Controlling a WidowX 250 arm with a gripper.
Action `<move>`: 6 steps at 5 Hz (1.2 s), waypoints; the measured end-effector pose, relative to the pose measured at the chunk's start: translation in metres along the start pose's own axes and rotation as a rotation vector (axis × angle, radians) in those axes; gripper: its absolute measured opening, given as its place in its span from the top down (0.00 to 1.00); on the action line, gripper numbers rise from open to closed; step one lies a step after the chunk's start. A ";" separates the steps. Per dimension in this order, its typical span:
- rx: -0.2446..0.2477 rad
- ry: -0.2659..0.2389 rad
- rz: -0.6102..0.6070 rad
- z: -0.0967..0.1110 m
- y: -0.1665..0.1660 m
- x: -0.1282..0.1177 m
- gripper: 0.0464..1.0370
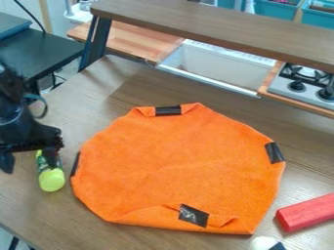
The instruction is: Move the yellow green figure in the left edge of the cloth
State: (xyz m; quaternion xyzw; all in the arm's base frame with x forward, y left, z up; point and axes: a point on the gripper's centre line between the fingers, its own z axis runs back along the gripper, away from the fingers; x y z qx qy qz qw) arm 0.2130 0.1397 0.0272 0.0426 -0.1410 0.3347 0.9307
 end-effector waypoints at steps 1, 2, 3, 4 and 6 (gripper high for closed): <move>-0.032 0.020 -0.004 -0.010 0.000 -0.002 0.04; -0.060 0.008 -0.014 -0.019 -0.005 0.000 0.04; -0.079 0.004 -0.009 -0.026 -0.009 0.004 0.04; -0.097 0.001 -0.018 -0.033 -0.012 0.007 0.09; -0.108 0.029 -0.043 -0.033 -0.018 0.003 0.42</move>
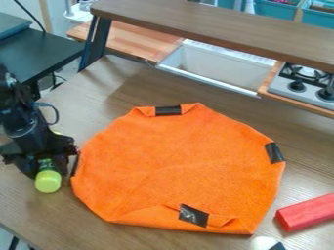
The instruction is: Move the yellow green figure in the left edge of the cloth
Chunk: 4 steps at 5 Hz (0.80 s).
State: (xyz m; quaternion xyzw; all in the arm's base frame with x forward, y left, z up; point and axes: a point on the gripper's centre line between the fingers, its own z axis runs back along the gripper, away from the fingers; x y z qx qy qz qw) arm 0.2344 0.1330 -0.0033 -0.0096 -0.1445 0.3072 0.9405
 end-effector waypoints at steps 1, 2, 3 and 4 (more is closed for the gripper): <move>-0.027 0.003 -0.016 0.009 -0.011 0.004 0.42; -0.047 -0.002 0.003 0.024 -0.025 0.010 0.42; -0.063 0.017 -0.001 0.028 -0.044 0.011 0.42; -0.065 0.012 -0.003 0.026 -0.061 0.016 0.42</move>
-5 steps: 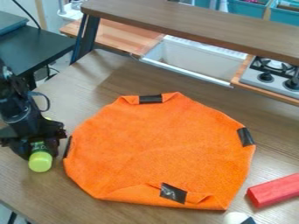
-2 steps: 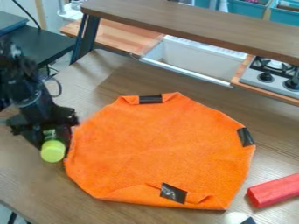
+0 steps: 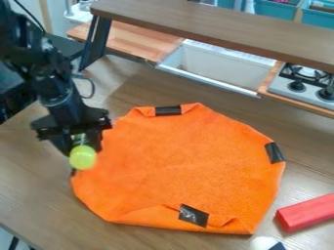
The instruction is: Move the yellow green figure in the left edge of the cloth
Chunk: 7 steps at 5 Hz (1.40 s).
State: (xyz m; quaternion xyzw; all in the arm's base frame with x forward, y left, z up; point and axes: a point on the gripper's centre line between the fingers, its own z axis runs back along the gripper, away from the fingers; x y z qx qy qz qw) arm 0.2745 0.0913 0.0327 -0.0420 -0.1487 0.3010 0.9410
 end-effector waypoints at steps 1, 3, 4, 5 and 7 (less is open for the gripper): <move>0.013 0.006 0.005 -0.009 -0.014 0.000 0.42; 0.059 -0.027 -0.047 -0.030 -0.029 -0.006 0.37; 0.051 -0.030 -0.056 -0.031 -0.030 -0.008 0.09; 0.056 -0.004 -0.065 -0.031 -0.030 -0.012 0.04; -0.051 0.063 -0.086 -0.010 -0.035 -0.006 0.04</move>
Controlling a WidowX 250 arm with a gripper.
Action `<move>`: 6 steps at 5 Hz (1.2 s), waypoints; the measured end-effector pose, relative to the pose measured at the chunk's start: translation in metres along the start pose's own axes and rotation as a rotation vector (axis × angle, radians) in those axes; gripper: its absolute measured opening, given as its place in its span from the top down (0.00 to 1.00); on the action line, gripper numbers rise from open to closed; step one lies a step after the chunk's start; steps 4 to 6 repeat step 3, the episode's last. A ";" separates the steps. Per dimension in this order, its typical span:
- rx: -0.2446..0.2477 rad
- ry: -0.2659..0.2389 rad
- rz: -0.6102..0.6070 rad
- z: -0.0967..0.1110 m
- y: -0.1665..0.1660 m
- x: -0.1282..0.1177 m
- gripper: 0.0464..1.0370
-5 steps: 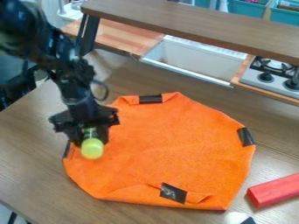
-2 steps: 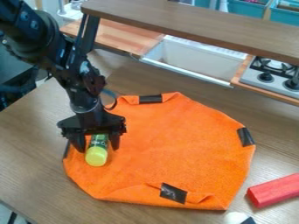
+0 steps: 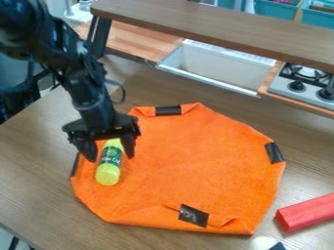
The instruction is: Move the yellow green figure in the left edge of the cloth
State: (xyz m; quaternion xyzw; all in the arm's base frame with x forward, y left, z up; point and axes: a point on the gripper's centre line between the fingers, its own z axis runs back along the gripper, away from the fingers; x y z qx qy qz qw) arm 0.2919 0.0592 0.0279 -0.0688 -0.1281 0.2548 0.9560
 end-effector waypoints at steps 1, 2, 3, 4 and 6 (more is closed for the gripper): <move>-0.032 -0.049 0.000 0.023 -0.007 0.006 0.04; -0.019 -0.043 0.025 0.046 -0.009 0.010 0.04; 0.045 -0.063 0.055 0.073 -0.021 0.009 0.04; 0.045 -0.063 0.055 0.073 -0.021 0.009 0.04; 0.045 -0.063 0.055 0.073 -0.021 0.009 0.04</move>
